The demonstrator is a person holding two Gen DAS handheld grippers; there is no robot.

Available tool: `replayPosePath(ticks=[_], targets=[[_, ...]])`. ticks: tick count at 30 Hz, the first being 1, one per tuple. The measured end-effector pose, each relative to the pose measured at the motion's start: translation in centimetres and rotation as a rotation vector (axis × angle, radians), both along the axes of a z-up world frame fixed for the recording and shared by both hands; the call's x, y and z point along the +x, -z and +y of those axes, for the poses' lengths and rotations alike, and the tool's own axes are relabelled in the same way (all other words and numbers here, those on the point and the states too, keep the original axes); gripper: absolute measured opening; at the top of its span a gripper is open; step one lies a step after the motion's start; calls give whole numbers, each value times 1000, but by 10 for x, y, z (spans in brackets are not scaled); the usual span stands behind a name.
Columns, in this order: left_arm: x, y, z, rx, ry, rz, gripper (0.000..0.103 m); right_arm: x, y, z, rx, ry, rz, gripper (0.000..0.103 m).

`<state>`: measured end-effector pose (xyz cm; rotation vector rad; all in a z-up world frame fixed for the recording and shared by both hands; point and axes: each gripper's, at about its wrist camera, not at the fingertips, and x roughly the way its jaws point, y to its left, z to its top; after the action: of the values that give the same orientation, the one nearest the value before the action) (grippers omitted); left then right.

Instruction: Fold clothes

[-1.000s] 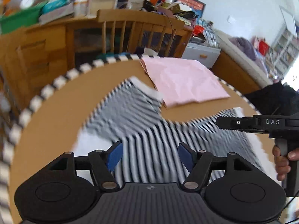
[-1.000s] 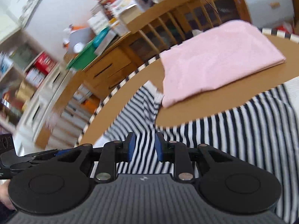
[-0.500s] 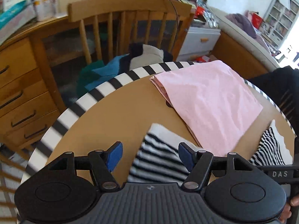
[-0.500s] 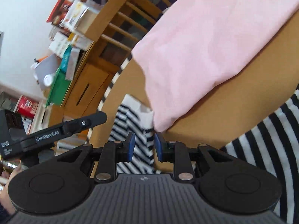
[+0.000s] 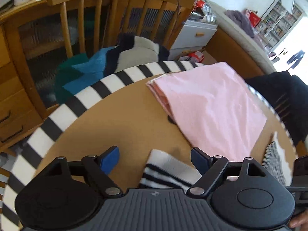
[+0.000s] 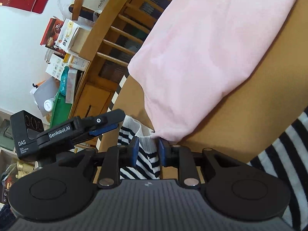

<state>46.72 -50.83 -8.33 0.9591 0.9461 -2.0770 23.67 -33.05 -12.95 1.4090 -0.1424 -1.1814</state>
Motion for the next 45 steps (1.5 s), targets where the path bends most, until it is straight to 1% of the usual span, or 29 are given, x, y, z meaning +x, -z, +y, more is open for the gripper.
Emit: replayPosePath(ticks=[1, 4, 5, 6, 9, 10, 11, 14, 15, 16, 18, 25, 31, 34, 37, 42, 45], targets=[[-1, 0, 0, 1, 8, 5, 79, 0, 0, 0, 0, 0, 0, 23], [-1, 0, 0, 8, 23, 18, 69, 0, 0, -1, 2, 2, 0, 23], [1, 0, -1, 16, 16, 19, 63, 0, 0, -1, 1, 3, 1, 23], [3, 0, -3, 25, 8, 22, 55, 1, 0, -2, 0, 3, 3, 23], [6, 1, -4, 44, 2, 28, 39, 1, 0, -3, -3, 4, 9, 22], [7, 2, -4, 47, 2, 29, 37, 2, 0, -4, -4, 4, 11, 21], [6, 3, -4, 49, 0, 29, 32, 2, 0, -5, -3, 6, 17, 20], [4, 7, -1, 56, -6, 28, 8, 3, 1, -6, 3, 9, 42, 8], [3, 7, 1, 45, -8, 30, 7, 4, 2, -5, 2, 9, 52, 4], [3, 8, 3, 43, -3, 36, 7, 4, 2, -5, -3, 10, 54, 4], [6, 9, 4, 47, -10, 47, 6, 5, 1, -4, -11, 10, 73, 3], [12, 5, 14, 27, -33, 24, 6, 7, -6, -4, -31, -7, 98, 3], [19, 1, 22, 15, -69, 30, 6, 11, -13, -6, -45, -38, 126, 3], [24, -6, 26, -22, -113, 23, 6, 12, -16, -8, -51, -46, 137, 3], [28, -14, 33, -38, -144, 49, 6, 13, -22, -8, -61, -61, 150, 3], [29, -30, 50, -55, -135, 27, 6, 18, -40, -3, -93, -117, 209, 3], [32, -42, 63, -76, -154, 30, 6, 22, -53, 5, -110, -153, 241, 3]])
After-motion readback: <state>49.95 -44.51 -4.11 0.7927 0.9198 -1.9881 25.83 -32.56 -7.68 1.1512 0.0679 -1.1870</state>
